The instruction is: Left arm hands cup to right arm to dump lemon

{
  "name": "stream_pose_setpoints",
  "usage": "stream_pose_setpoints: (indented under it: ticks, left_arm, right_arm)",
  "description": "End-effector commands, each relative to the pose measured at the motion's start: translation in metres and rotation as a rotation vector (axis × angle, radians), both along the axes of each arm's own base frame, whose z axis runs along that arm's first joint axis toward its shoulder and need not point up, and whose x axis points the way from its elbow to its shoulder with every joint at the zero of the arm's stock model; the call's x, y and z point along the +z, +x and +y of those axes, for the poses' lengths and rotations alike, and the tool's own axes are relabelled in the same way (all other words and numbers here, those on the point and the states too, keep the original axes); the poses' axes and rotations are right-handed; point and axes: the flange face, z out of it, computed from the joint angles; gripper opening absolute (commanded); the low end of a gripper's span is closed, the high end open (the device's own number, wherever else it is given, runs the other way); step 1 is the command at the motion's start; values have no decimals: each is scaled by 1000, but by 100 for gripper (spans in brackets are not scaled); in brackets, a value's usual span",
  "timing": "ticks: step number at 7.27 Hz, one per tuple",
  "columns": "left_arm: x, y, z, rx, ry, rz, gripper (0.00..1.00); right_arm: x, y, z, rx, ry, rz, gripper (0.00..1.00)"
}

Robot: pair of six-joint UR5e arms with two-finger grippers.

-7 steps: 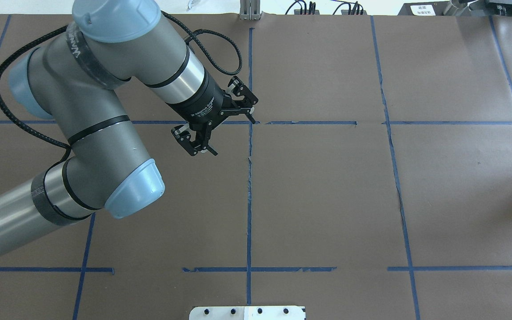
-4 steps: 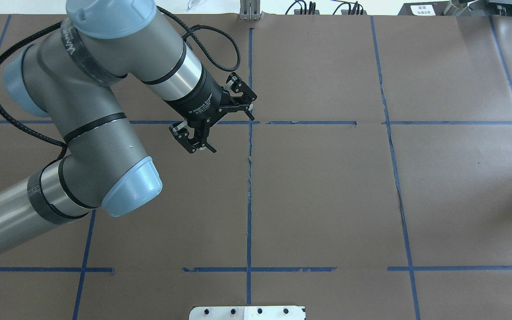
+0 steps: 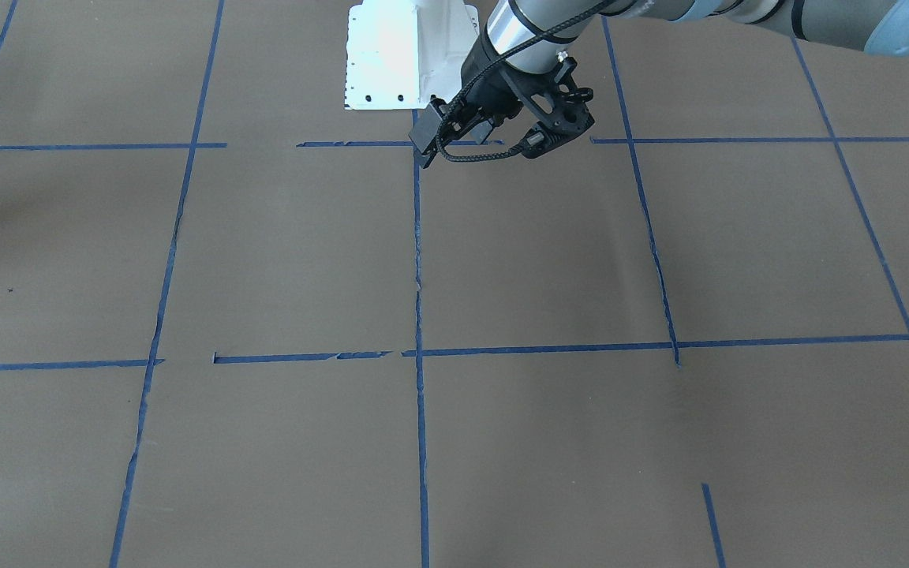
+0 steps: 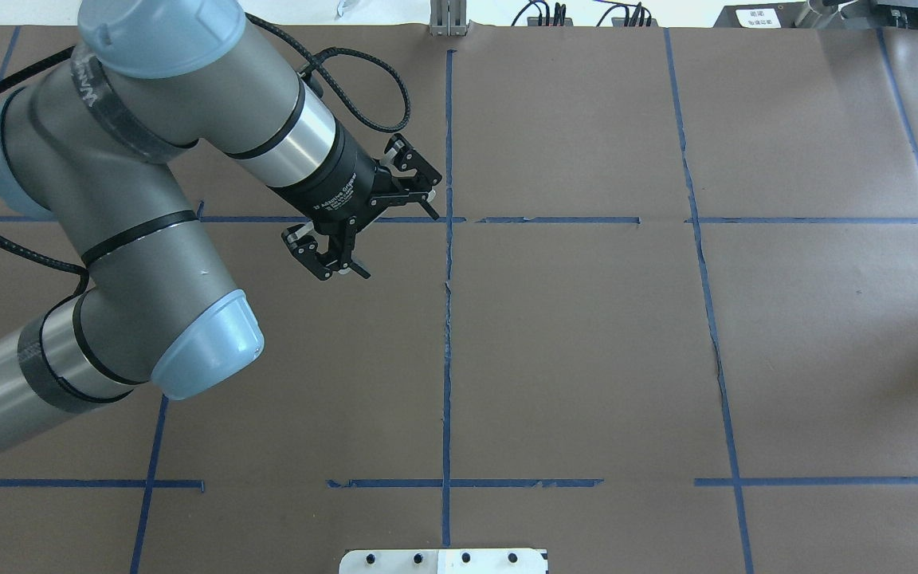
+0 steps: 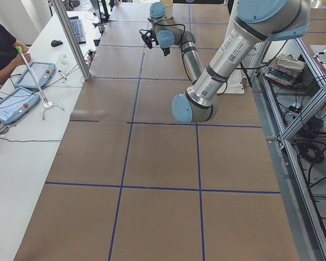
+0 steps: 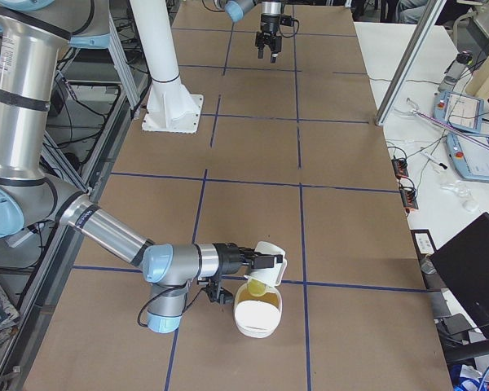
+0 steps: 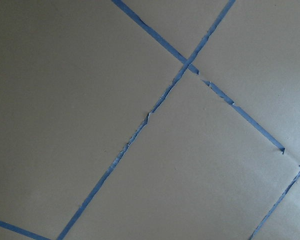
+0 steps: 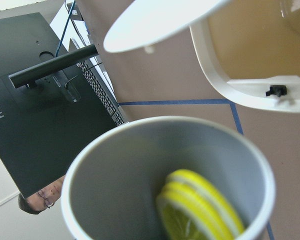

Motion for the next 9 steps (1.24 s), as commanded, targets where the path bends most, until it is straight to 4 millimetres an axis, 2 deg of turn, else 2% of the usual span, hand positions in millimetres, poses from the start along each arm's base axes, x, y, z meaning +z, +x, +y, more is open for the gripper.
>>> stream_pose_setpoints:
  ticks: [1, 2, 5, 6, 8, 9]
  left_arm:
    - [0, -10, -3, -13, 1, 2, 100]
    - [3, -12, -4, -16, -3, -2, 100]
    - [0, -23, -2, -27, 5, 7, 100]
    - [0, -22, -3, -27, 4, 6, 100]
    - [1, -23, -3, -29, 3, 5, 100]
    - [1, -23, -3, -29, 4, 6, 100]
  right_arm:
    - [18, 1, 14, 13, -13, -125, 26]
    - [25, 1, 25, 17, -25, -196, 27]
    - [23, 2, 24, 25, -56, -310, 27]
    - [22, 13, 11, 62, -62, -346, 27]
    - [22, 19, -19, 76, -52, -354, 27]
    - [23, 20, -18, 79, -59, -363, 27]
